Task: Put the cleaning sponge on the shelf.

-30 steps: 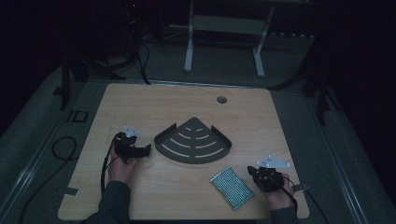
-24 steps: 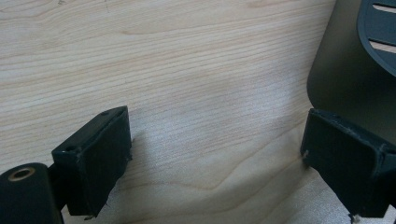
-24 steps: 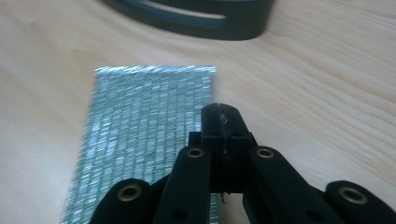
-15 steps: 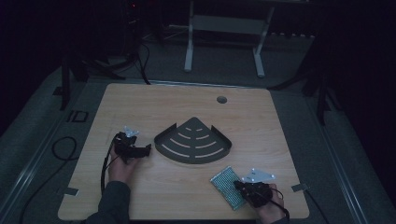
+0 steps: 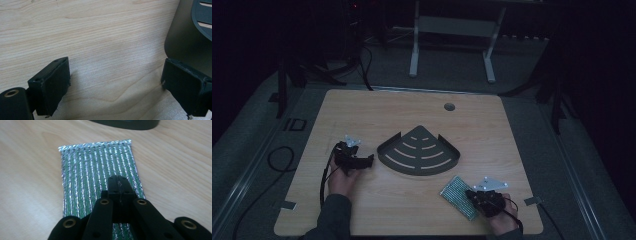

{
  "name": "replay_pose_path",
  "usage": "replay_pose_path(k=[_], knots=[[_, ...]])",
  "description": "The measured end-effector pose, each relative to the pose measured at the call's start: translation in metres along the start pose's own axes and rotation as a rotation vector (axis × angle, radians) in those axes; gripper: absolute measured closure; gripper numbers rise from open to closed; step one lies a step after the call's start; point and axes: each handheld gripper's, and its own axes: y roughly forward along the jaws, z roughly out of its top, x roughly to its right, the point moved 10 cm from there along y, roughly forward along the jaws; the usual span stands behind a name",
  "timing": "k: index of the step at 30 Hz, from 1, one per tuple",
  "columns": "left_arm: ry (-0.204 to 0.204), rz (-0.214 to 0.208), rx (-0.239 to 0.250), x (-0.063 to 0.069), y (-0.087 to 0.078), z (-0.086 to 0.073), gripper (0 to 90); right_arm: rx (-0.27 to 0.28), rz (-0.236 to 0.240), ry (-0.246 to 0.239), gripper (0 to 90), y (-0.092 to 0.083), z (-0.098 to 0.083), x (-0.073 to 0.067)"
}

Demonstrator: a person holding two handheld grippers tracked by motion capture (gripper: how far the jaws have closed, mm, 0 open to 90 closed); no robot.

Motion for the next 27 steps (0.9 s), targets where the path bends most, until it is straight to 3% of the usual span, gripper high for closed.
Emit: replay_pose_path(k=[16, 23, 27], knots=[[0.000, 0.000, 0.001, 0.000, 0.000, 0.000, 9.3, -0.002, -0.098, 0.055, 90.0, 0.013, 0.013, 0.045], [0.000, 0.000, 0.001, 0.000, 0.000, 0.000, 9.3, 0.000, -0.117, 0.091, 90.0, 0.018, 0.019, 0.060], [0.000, 0.000, 0.001, 0.000, 0.000, 0.000, 9.2, -0.005, -0.116, 0.088, 90.0, 0.019, 0.020, 0.060]])
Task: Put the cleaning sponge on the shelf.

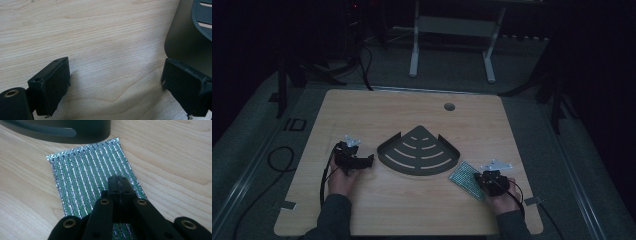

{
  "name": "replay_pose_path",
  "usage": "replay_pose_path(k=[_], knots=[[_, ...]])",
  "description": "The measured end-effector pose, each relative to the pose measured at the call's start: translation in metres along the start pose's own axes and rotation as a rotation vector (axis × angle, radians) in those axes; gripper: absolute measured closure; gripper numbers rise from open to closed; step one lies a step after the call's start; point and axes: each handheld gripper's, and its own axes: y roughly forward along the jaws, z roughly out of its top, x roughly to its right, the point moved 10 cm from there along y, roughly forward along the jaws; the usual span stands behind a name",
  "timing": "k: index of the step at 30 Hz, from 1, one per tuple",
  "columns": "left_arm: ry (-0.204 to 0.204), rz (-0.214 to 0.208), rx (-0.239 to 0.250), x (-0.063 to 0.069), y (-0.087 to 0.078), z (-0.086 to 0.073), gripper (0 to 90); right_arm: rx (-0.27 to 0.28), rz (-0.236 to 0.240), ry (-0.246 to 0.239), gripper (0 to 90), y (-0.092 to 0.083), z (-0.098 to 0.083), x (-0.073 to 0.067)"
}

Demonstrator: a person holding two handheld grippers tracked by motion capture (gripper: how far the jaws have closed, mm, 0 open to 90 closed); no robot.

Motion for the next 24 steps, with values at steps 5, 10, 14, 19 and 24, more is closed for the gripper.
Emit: replay_pose_path(k=[5, 10, 14, 19, 24], knots=[[0.000, 0.000, 0.000, 0.000, 0.000, 0.000, 9.2, -0.004, 0.018, -0.008, 90.0, -0.002, -0.002, -0.007], [0.000, 0.000, 0.000, 0.000, 0.000, 0.000, 9.2, -0.011, 0.034, -0.015, 89.9, -0.005, -0.004, -0.014], [0.000, 0.000, 0.000, 0.000, 0.000, 0.000, 9.2, -0.020, 0.058, -0.035, 86.7, -0.007, -0.005, -0.020], [0.000, 0.000, 0.000, 0.000, 0.000, 0.000, 9.2, -0.021, 0.064, -0.046, 77.5, -0.011, 0.001, -0.018], [0.000, 0.000, 0.000, 0.000, 0.000, 0.000, 9.2, -0.047, 0.079, -0.036, 72.6, -0.012, 0.008, -0.008]])
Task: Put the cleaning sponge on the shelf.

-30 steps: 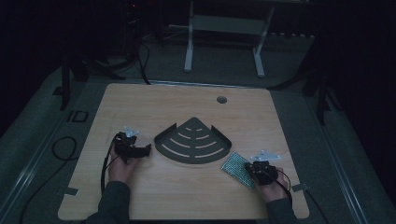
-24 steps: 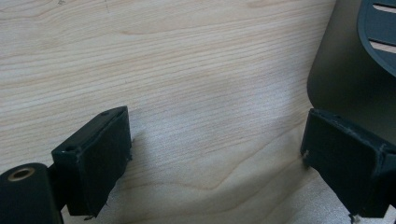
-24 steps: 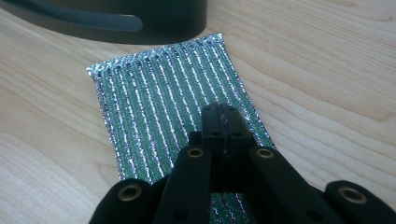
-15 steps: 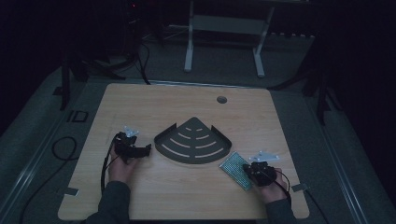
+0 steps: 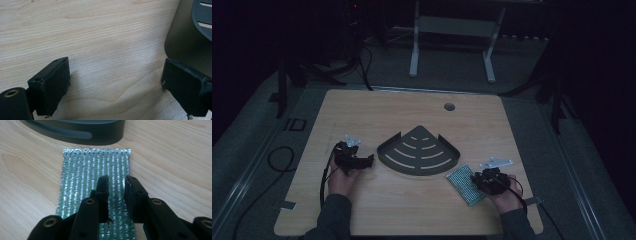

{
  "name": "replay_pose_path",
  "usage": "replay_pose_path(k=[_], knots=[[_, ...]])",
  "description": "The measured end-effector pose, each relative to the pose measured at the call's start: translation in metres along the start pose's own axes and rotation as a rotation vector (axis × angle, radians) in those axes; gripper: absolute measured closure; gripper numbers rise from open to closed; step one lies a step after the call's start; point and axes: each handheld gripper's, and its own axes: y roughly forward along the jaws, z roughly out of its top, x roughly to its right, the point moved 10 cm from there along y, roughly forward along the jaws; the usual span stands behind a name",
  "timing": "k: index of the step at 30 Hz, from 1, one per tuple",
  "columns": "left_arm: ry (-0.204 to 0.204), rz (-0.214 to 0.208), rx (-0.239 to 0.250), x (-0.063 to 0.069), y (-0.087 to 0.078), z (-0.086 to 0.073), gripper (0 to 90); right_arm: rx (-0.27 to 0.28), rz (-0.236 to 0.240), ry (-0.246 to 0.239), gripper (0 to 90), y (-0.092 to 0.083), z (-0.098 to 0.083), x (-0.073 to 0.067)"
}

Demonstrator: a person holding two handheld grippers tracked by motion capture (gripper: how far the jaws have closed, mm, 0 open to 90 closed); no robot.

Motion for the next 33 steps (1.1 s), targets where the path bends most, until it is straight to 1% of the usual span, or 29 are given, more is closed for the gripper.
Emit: replay_pose_path(k=[6, 8, 15, 16, 19, 25, 33], knots=[[0.000, 0.000, 0.000, 0.000, 0.000, 0.000, 9.2, -0.061, 0.023, -0.012, 71.4, 0.004, 0.003, 0.010], [0.000, 0.000, 0.000, 0.000, 0.000, 0.000, 9.2, -0.076, 0.042, -0.017, 71.4, 0.005, 0.004, 0.011], [-0.001, 0.000, 0.000, 0.000, 0.000, 0.000, 9.2, -0.136, 0.064, -0.026, 71.9, 0.008, 0.008, 0.020], [-0.001, 0.000, 0.000, 0.000, 0.000, 0.000, 9.2, -0.145, 0.073, -0.028, 71.9, 0.008, 0.008, 0.021], [-0.001, 0.000, 0.001, 0.000, 0.000, 0.000, 9.2, -0.176, 0.093, -0.029, 73.0, 0.009, 0.008, 0.023], [-0.001, 0.000, 0.000, 0.000, 0.000, 0.000, 9.1, -0.213, 0.122, -0.034, 73.8, 0.010, 0.009, 0.025], [-0.002, 0.001, 0.000, 0.000, 0.000, 0.000, 9.1, -0.259, 0.129, -0.057, 72.6, 0.013, 0.009, 0.026]])
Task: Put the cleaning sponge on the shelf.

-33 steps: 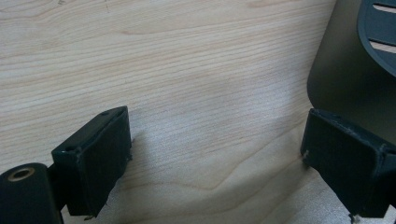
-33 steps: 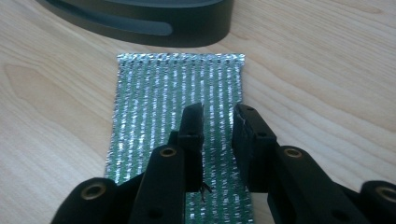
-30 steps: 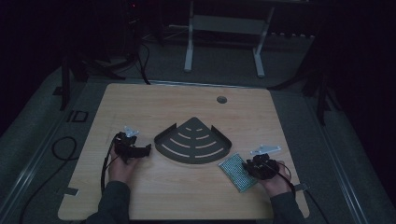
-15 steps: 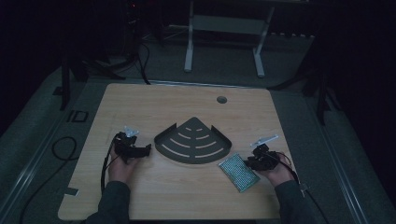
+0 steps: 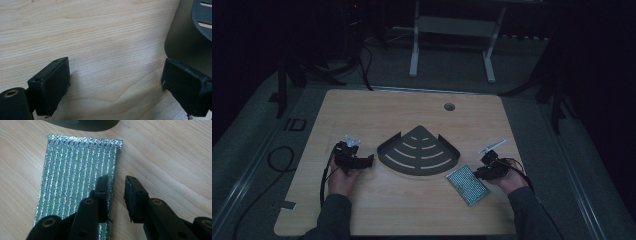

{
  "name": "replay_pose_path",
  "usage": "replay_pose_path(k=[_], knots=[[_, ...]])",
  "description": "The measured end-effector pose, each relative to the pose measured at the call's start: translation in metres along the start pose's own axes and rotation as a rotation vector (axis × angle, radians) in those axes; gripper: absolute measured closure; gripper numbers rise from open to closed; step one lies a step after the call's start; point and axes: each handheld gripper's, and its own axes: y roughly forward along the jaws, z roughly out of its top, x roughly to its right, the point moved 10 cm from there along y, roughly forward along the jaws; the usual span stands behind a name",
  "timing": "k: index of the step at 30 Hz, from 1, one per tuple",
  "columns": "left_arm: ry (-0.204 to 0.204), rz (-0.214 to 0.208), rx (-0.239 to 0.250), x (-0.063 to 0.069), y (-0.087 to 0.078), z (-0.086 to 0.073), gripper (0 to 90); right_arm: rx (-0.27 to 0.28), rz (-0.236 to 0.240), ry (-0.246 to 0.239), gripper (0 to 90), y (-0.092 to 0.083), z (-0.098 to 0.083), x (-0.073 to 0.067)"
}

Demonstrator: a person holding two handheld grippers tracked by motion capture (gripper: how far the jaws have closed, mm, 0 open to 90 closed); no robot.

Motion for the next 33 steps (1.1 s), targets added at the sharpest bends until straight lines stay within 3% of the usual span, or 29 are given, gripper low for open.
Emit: replay_pose_path(k=[8, 24, 29, 33], knots=[[0.000, 0.000, 0.000, 0.000, 0.000, 0.000, 9.1, -0.033, 0.013, -0.005, 72.8, 0.008, 0.001, -0.005], [-0.001, 0.000, 0.000, 0.000, 0.000, 0.000, 9.0, -0.071, 0.059, 0.064, 73.7, 0.012, 0.000, -0.001], [0.000, 0.000, 0.000, 0.000, 0.000, 0.000, 9.0, -0.078, 0.099, 0.091, 79.7, 0.013, 0.000, -0.002], [-0.001, 0.000, 0.000, 0.000, 0.000, 0.000, 9.1, -0.107, 0.104, 0.084, 82.1, 0.013, 0.000, -0.002]])
